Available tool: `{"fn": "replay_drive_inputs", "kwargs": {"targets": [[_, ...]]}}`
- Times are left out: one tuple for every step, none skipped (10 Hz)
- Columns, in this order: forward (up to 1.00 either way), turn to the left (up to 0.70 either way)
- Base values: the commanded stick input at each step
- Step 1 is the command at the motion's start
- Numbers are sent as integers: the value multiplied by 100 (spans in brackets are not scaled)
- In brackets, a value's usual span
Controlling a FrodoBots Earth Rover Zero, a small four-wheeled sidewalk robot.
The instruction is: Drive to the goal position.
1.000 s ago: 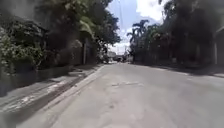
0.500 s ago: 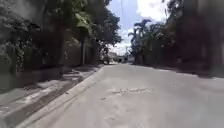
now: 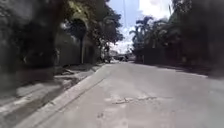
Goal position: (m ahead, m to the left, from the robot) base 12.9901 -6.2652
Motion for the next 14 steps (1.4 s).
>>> {"fn": "replay_drive_inputs", "kwargs": {"targets": [[100,0],[100,0],[100,0],[100,0],[100,0],[100,0],[100,0],[100,0],[100,0],[100,-2],[100,-11],[100,-29],[100,-34],[100,-22]]}}
